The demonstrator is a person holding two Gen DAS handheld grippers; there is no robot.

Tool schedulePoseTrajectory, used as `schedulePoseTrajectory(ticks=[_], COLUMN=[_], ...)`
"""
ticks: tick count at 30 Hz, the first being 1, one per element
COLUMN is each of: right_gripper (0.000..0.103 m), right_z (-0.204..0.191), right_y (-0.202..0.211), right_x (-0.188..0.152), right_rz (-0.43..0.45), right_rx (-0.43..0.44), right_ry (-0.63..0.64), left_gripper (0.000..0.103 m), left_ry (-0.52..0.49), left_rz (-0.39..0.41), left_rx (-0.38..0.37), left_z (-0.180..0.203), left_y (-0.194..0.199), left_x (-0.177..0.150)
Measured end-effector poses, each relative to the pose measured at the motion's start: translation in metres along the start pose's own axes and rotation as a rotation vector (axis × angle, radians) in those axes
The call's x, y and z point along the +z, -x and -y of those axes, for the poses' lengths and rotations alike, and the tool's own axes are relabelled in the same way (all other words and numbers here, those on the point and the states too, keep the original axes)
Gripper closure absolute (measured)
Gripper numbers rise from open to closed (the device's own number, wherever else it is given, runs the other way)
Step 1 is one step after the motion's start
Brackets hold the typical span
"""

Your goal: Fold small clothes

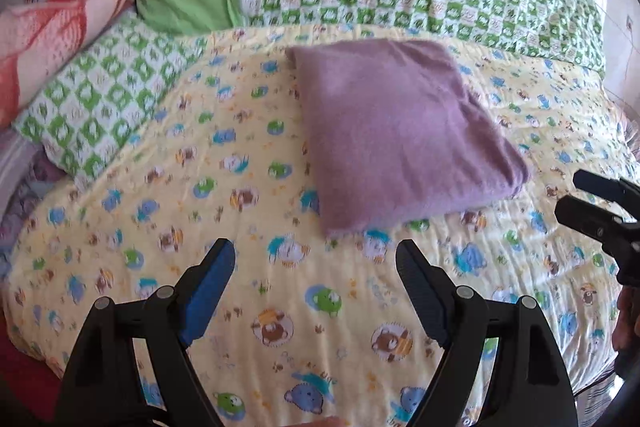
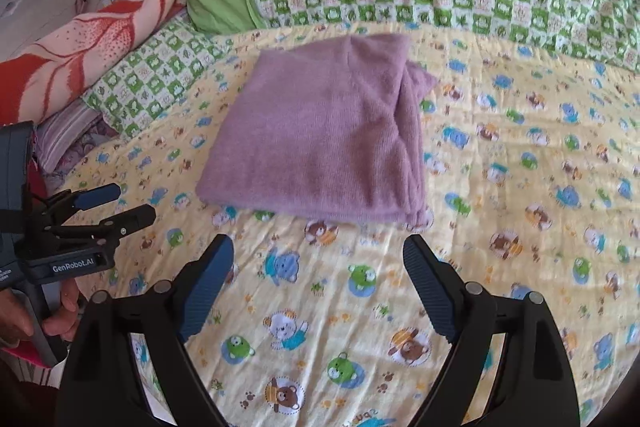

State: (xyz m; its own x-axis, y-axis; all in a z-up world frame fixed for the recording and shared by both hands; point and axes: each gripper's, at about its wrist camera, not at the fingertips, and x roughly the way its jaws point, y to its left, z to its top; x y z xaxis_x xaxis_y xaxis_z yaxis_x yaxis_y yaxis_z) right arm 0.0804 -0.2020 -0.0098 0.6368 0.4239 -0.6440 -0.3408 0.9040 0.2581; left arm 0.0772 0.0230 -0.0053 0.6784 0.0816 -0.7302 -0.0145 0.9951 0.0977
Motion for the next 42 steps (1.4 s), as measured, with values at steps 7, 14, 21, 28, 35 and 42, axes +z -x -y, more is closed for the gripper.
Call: schedulePoseTrajectory(ticks=[7, 14, 21, 28, 35, 42], right_gripper=[0.000, 0.000, 0.000, 0.000, 0.000, 0.000], right_z=[0.000, 0.002, 0.001, 0.001, 0.002, 0.004], right_y=[0.007, -0.014, -0.029, -0.038, -0.040, -0.042], right_x=[0.016, 0.015, 0.012, 0.011, 0.013, 0.018], right_rz=[0.085, 0.043, 0.017, 0.003, -0.004, -0.006], right_rx=[-0.036, -0.029, -0.022, -0.006, -0.003, 0.003], right_ry=[0.026, 0.032, 0.029, 0.036, 0.038, 0.035], left_gripper=[0.019, 0.018, 0.018, 0.018, 0.018, 0.018], left_ry=[-0.015, -0.002, 0.011, 0.012, 0.022, 0.036], left_rz=[0.037, 0.015, -0.003, -0.012, -0.020, -0.024], left_rx=[0.021, 0.052, 0.076, 0.083, 0.075, 0.061], left_z=[0.010, 0.013, 0.013, 0.014, 0.015, 0.015], left_y=[0.000, -0.015, -0.028, -0.035, -0.042, -0.047], left_x=[0.011, 0.012, 0.011, 0.012, 0.017, 0.026])
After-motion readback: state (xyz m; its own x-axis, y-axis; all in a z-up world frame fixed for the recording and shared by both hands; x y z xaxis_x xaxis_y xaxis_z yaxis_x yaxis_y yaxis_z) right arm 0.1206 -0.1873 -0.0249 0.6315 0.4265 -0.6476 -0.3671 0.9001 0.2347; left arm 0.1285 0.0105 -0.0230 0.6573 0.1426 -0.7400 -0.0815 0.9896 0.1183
